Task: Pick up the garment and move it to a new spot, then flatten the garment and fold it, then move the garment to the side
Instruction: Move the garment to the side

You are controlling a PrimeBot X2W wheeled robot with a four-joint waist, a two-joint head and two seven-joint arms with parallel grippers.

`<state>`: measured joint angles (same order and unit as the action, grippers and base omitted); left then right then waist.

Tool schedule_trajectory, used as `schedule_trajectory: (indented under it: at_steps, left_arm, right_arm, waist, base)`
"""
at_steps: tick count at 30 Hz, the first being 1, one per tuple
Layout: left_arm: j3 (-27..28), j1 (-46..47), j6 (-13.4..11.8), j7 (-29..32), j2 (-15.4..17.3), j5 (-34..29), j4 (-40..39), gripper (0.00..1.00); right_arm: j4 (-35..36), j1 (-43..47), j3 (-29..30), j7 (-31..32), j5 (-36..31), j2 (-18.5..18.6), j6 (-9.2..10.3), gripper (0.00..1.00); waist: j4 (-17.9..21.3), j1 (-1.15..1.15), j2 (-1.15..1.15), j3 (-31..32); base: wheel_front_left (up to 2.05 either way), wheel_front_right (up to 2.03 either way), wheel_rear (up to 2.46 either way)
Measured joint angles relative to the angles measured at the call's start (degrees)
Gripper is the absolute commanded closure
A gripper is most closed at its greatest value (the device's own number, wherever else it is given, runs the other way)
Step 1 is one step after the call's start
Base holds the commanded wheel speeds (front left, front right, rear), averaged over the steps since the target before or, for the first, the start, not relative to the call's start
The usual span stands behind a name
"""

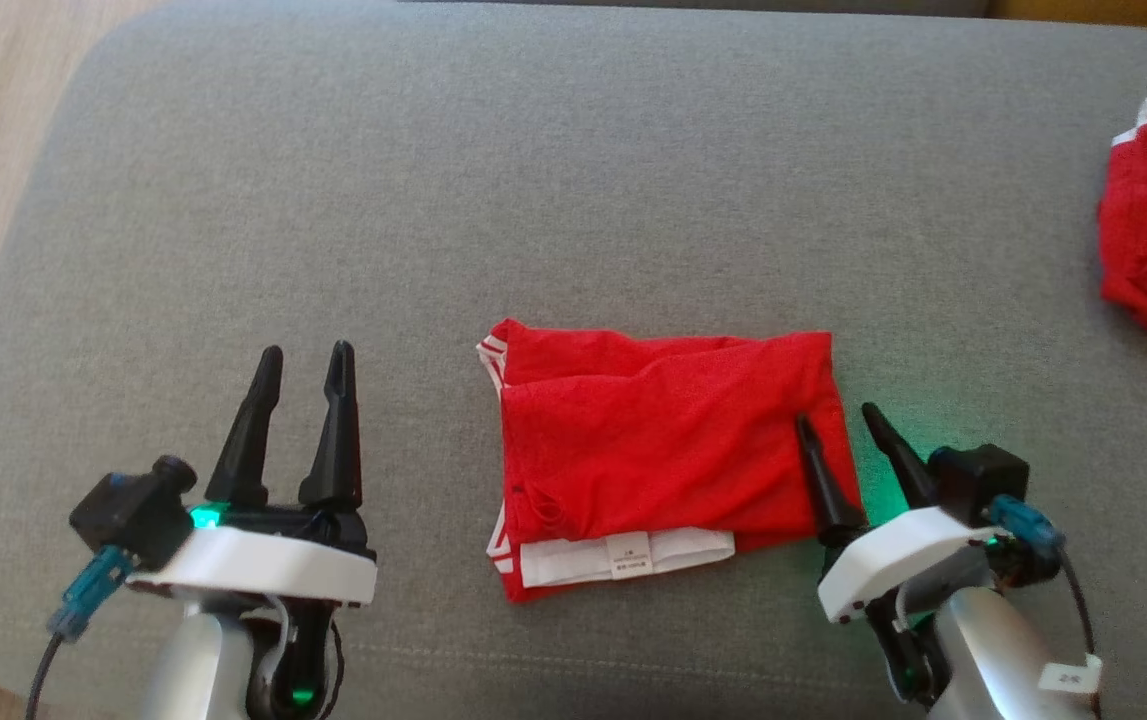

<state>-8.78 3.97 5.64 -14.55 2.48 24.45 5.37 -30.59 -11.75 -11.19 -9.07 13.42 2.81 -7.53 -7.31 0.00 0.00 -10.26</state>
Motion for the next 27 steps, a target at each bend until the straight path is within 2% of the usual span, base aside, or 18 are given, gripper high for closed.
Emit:
schedule_trajectory:
  at_steps: [2,3,4,10,17,23,27]
  left_arm:
    - [0.0,0.1,0.0,0.0,0.0,0.0,0.1,0.00]
    - [0.0,0.2,0.1,0.0,0.0,0.0,0.2,0.00]
    - [0.1,0.3,0.1,0.0,0.0,0.0,0.2,0.00]
    - [0.3,1.2,0.4,0.0,0.0,0.0,0.3,0.00]
    - [0.4,1.2,0.4,0.0,0.0,-0.2,0.0,0.00]
    - [-0.1,2.4,0.5,0.0,0.0,-1.1,-1.1,0.00]
    - [-1.2,5.3,0.9,0.0,0.0,-1.2,-2.4,0.00]
  right_arm:
    - [-1.8,-0.7,-0.9,0.0,0.0,0.0,-0.01,0.00]
    - [-2.4,-0.9,-1.2,0.0,0.0,0.0,0.00,0.57]
    - [-3.0,-1.1,-1.6,0.0,-0.1,0.0,0.00,1.00]
    - [-4.9,-2.8,-1.3,-2.1,-3.8,0.0,-0.01,1.00]
    - [-2.9,-7.2,-1.4,-2.5,-9.4,0.8,0.00,1.00]
    - [1.5,-14.2,-3.2,0.7,-10.4,6.5,0.00,1.00]
    - [3.3,-19.2,-3.0,3.5,-8.0,10.5,-0.01,1.00]
  waist:
    - [-0.4,0.00,0.00,-0.4]
    - [-0.5,0.00,0.00,-0.5]
    - [-0.7,0.00,0.00,-0.7]
    - [-0.6,0.00,0.00,-0.6]
    - [1.5,0.00,0.00,-0.2]
    - [4.6,0.00,0.00,-0.9]
    - [6.5,0.00,0.00,-2.4]
  base:
    - [0.00,0.00,0.00]
    - [0.00,0.00,0.00]
    - [0.00,0.00,0.00]
    - [0.00,0.00,0.00]
    - [0.00,0.00,0.00]
    - [0.00,0.00,0.00]
    - [0.00,0.00,0.00]
